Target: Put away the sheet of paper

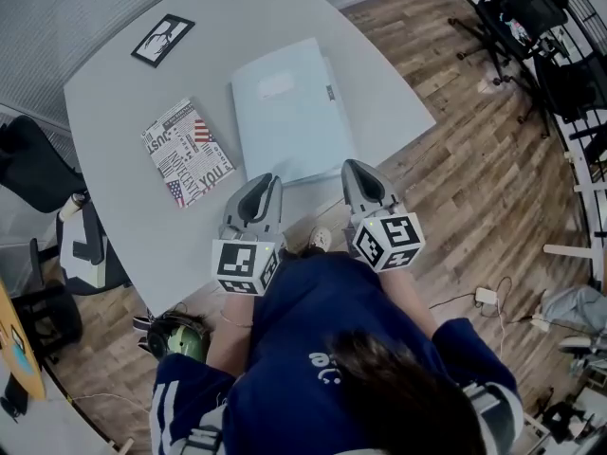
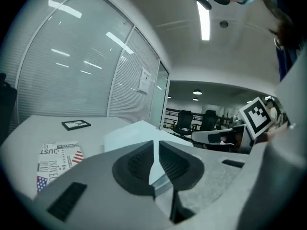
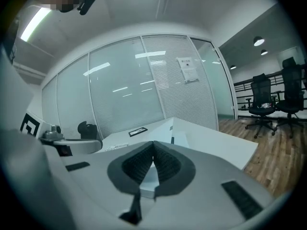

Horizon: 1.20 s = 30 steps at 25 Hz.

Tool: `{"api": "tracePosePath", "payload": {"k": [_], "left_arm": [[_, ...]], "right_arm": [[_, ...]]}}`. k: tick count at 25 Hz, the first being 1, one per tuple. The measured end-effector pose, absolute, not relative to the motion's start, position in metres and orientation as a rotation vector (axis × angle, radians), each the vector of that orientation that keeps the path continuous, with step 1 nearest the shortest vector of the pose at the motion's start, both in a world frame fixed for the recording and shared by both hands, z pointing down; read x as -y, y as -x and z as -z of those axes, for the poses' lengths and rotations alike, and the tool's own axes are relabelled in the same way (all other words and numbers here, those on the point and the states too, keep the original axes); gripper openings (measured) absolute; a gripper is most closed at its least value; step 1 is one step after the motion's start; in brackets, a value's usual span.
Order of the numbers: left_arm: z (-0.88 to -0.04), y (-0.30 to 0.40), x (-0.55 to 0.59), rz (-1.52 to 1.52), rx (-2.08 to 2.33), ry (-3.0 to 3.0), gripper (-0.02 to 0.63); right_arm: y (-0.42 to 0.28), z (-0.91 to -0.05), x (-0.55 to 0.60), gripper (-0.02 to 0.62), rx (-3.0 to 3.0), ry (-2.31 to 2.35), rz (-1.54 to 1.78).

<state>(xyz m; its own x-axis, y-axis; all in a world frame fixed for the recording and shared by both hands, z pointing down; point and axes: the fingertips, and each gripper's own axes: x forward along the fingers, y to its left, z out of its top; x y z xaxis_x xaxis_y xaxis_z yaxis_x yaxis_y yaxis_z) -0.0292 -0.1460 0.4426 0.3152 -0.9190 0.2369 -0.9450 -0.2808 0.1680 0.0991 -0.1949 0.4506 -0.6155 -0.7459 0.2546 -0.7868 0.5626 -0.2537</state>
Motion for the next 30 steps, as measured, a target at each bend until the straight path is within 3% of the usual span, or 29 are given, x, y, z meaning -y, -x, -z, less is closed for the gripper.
{"api": "tracePosePath", "payload": {"k": [2, 30], "left_arm": [[-0.443, 0.031, 0.146, -0.148, 1.708, -2.312, 0.005], [-0.458, 0.027, 0.149, -0.161, 1.712, -2.273, 0.005]], "right_arm": [[-0.096, -0.453, 0.193, 0.008, 2.660, -1.314, -0.515], [-0.071, -0.467, 0.171, 0.008, 2.613, -1.183, -0.377]]}}
